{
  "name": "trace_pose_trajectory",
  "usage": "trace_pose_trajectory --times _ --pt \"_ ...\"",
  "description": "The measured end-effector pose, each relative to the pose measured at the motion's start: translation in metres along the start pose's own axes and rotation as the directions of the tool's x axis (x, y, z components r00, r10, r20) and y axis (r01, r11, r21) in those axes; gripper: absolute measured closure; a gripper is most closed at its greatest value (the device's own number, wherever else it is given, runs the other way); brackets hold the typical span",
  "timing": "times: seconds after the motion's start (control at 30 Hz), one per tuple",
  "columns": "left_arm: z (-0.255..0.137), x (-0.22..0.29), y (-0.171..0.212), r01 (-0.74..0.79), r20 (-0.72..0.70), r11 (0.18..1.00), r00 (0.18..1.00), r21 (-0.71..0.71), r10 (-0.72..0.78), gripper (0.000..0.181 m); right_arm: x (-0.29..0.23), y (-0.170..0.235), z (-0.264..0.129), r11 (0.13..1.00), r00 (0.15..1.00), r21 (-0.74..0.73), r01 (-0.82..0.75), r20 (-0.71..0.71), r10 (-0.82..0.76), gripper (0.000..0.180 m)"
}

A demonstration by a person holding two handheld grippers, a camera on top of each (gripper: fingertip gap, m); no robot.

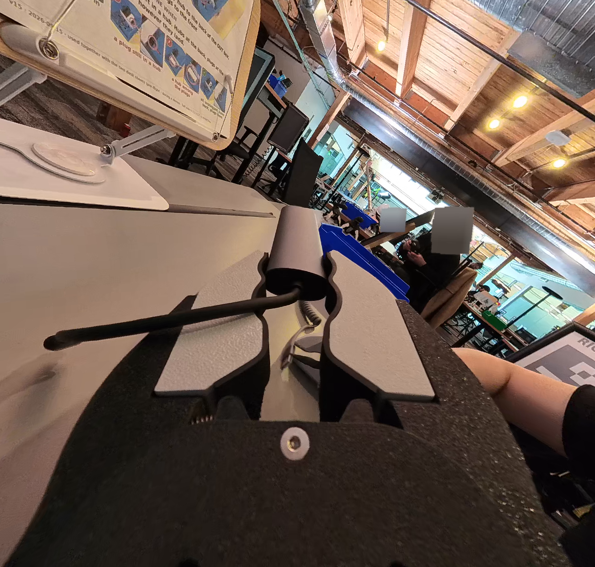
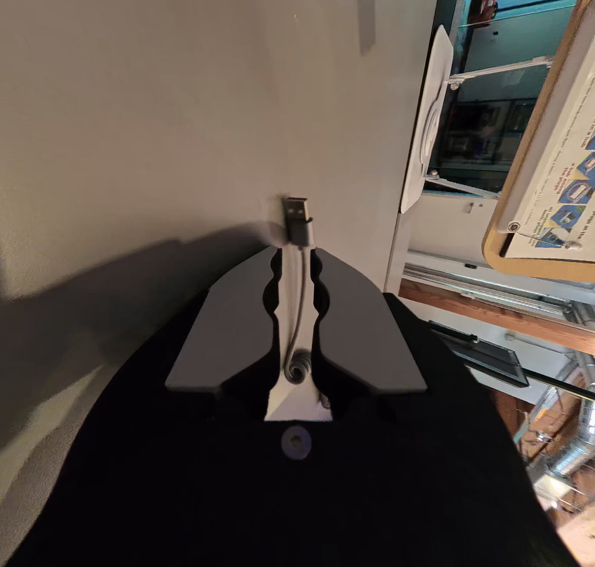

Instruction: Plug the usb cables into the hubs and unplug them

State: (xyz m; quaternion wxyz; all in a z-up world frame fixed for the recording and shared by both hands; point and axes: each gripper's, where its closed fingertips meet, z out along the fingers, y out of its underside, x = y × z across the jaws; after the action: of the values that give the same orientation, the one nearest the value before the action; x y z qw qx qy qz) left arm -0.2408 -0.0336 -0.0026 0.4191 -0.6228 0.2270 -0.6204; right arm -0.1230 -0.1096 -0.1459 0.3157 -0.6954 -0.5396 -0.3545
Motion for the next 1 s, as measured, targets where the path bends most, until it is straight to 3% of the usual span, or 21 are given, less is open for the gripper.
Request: trace_pose_trajectory --times 0.17,0.3,0.4,0.53,0.73,0.9,1.0 --pt "0.000 0.000 0.001 0.002 -0.001 1.000 1.000 -0.003 -0.002 0.148 -0.007 0.000 -0.009 0.996 0.994 0.058 -0.068 0.091 0.062 0.163" --pt "0.000 0.000 0.001 0.001 -0.003 1.000 1.000 -0.005 -0.001 0.148 -0.001 0.004 -0.020 0.944 0.918 0.103 -0.312 0.288 0.272 0.163" --pt "0.000 0.000 0.001 0.000 -0.003 1.000 1.000 -0.008 0.000 0.148 0.032 0.026 -0.024 0.813 0.741 0.070 -0.578 0.461 0.487 0.163" --pt "0.001 0.000 0.001 0.001 -0.006 1.000 1.000 -0.010 -0.001 0.148 0.075 0.075 -0.012 0.463 0.294 -0.130 -0.877 0.617 0.730 0.165" --pt "0.002 0.001 0.002 0.001 -0.009 1.000 1.000 -0.012 -0.001 0.148 0.067 0.119 0.018 0.137 -0.145 -0.400 -0.906 0.597 0.789 0.165" --pt "0.004 0.004 0.004 -0.003 -0.015 1.000 1.000 -0.016 0.002 0.148 0.068 0.140 0.051 0.034 -0.213 -0.423 -0.905 0.523 0.825 0.171" --pt "0.005 0.006 0.004 -0.006 -0.020 1.000 1.000 -0.019 0.006 0.149 0.061 0.144 0.064 0.033 -0.221 -0.453 -0.891 0.496 0.840 0.171"
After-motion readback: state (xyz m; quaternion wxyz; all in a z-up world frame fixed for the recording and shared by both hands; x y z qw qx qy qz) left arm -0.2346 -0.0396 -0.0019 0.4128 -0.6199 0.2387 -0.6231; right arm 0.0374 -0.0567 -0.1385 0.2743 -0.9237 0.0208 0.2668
